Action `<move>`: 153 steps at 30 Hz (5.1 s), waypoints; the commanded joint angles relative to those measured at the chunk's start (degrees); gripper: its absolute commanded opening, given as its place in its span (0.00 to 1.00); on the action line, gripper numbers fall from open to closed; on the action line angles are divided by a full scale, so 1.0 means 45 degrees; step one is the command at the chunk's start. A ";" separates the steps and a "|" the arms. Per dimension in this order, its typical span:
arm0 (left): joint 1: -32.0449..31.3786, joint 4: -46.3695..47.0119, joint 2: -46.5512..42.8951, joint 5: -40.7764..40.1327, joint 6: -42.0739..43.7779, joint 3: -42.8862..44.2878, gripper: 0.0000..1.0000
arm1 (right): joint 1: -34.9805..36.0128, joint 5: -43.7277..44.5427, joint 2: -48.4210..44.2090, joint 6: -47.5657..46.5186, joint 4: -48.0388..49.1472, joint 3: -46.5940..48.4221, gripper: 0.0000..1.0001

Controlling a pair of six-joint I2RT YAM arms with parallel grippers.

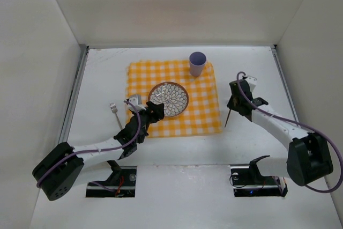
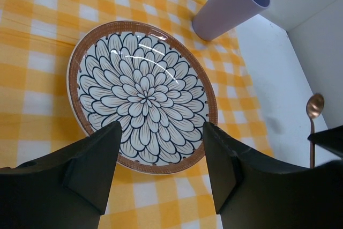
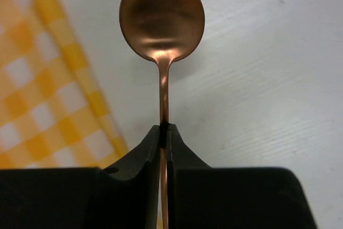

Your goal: Set the dinner table for one person

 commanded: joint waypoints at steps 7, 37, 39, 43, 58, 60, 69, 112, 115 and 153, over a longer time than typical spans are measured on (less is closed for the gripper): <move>0.0159 0.0655 0.0208 -0.0071 -0.0127 0.0276 0.60 | 0.2927 -0.2903 0.2633 -0.1103 0.1360 0.3433 0.06; 0.0276 0.0733 0.0481 -0.0071 -0.0127 0.0335 0.60 | 0.3241 -0.2788 0.6427 -0.1436 0.1496 0.4941 0.11; 0.0276 0.0733 0.0462 -0.0090 -0.0127 0.0335 0.60 | 0.3241 -0.2671 0.6329 -0.1339 0.1497 0.4882 0.16; 0.0276 0.0733 0.0481 -0.0110 -0.0068 0.0335 0.60 | 0.3241 -0.2515 0.5881 -0.1319 0.1516 0.4784 0.34; 0.2148 -0.5505 -0.1251 0.0221 -0.0300 0.2072 0.32 | 0.3241 -0.2260 0.1662 -0.0967 0.4832 0.1993 0.17; 0.2676 -0.7520 -0.1996 0.0261 -0.0614 0.2443 0.32 | 0.3358 -0.2202 0.1563 -0.0832 0.5303 0.1777 0.12; 0.5801 -1.2802 -0.1708 0.0631 -0.1005 0.3109 0.33 | 0.3557 -0.1986 0.1231 0.0339 0.7121 0.0020 0.14; 0.4811 -1.6376 -0.1511 -0.1965 0.1043 0.6485 0.06 | 0.2460 -0.2006 0.1289 0.0869 0.7473 -0.0528 0.47; 0.3483 -1.6299 -0.0479 -0.1439 0.1572 0.7325 0.06 | 0.2460 -0.2006 0.1290 0.0888 0.7473 -0.0528 0.48; 0.2542 -1.1942 0.5481 -0.0383 0.2666 0.6800 0.07 | 0.2441 -0.2065 0.1504 0.0771 0.7454 -0.0489 0.48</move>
